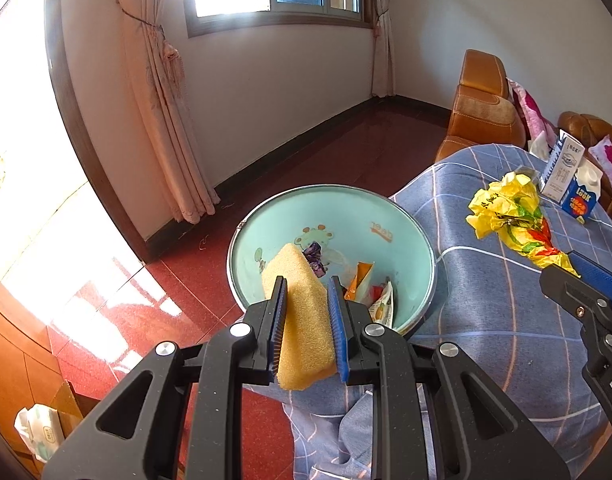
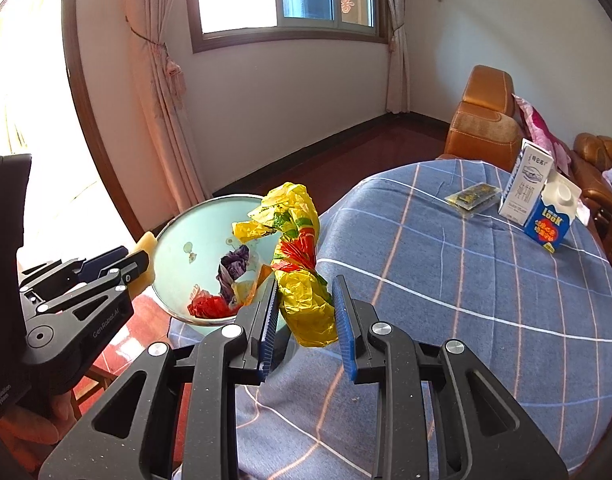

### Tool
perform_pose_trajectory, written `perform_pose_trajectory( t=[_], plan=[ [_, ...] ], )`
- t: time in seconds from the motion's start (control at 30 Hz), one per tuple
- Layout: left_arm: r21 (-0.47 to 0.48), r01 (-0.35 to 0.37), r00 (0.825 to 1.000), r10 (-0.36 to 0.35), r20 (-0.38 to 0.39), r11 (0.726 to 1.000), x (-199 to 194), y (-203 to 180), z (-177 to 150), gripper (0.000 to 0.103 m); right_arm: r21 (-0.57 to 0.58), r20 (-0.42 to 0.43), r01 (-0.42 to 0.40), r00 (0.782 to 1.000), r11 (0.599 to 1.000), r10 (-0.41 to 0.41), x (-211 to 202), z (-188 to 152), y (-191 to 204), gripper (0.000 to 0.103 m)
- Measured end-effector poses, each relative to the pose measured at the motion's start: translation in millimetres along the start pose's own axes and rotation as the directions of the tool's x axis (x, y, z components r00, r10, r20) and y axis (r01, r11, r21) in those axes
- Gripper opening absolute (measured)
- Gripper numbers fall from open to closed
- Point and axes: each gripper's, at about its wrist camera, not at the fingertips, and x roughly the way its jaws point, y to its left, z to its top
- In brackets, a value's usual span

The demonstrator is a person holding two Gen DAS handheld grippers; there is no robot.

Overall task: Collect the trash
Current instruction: 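Hold the sponge with the left gripper while the right gripper holds the wrapper above the basin, then open the right gripper to drop the yellow-red wrapper into the basin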

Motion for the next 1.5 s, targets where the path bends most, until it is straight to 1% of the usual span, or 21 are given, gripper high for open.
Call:
perform_pose_trajectory(
  t=[0.37, 0.67, 1.0, 1.27, 1.37, 1.5],
  plan=[
    [-0.022, -0.016, 1.000, 0.016, -0.006, 1.000, 12, 8, 10, 0.021, -0.004, -0.018, -0.017, 1.000, 1.000, 0.017, 19, 12, 8, 0.028],
    [-0.005, -0.045, 0.999, 0.045, -0.011, 0.999, 27, 8, 22, 0.021, 0.004, -0.018, -0.034, 0.999, 0.999, 0.034, 34, 26, 9, 0.028],
    [0.011, -0.062, 0.997, 0.063, -0.047, 0.998, 56, 1, 34, 0.021, 0.029, -0.040, -0.029, 0.999, 0.999, 0.030, 59, 38, 5, 0.028],
    [0.013, -0.066, 0.994, 0.066, -0.081, 0.998, 81, 0, 41, 0.021, 0.036, -0.086, -0.022, 0.996, 0.999, 0.025, 83, 43, 3, 0.028],
    [0.002, -0.067, 0.992, 0.067, -0.103, 0.998, 92, 4, 44, 0.021, 0.038, -0.102, -0.031, 0.994, 0.999, 0.035, 93, 46, 4, 0.028],
    [-0.043, -0.043, 0.988, 0.037, -0.147, 0.998, 109, 16, 45, 0.021, 0.041, -0.129, -0.041, 0.991, 0.998, 0.046, 109, 50, 8, 0.028]
  ],
)
